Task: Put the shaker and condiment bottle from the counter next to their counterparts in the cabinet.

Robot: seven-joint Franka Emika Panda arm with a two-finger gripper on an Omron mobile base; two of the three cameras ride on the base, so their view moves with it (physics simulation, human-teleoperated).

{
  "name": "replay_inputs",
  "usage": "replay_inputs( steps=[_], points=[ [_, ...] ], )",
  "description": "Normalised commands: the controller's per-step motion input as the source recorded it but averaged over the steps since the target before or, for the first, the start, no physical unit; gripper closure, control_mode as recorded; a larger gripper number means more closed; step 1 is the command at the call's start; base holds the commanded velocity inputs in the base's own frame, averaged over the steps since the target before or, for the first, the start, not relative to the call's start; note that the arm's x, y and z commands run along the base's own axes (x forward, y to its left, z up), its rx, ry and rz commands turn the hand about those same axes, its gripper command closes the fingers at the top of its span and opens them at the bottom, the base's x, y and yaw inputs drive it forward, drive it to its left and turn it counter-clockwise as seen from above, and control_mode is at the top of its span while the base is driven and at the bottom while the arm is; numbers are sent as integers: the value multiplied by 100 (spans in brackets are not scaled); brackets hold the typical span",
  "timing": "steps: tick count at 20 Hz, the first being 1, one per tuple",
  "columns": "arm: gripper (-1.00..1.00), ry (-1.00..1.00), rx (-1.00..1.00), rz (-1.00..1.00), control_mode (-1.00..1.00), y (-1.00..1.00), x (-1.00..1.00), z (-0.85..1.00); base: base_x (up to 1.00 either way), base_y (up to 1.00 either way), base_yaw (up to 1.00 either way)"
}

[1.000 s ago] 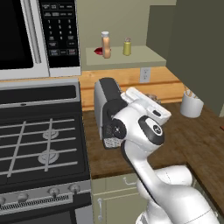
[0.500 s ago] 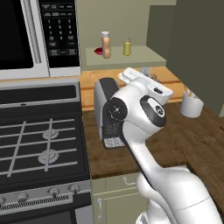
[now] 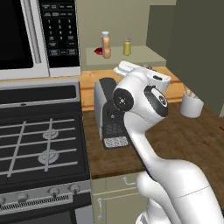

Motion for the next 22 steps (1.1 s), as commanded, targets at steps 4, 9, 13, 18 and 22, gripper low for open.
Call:
replay_inputs(
  steps=[4,9,13,18,22],
  points=[
    [100,7,0,0,-100,-3,16,45,0,0,0],
    [100,14,0,1,-100,-9,35,33,0,0,0],
    [100,17,0,4,-100,-9,61,4,0,0,0],
    [100,19,-3,3,-100,4,57,-13,0,0,0],
    [100,3,0,2,-100,-2,62,0,0,0,0]
  ],
)
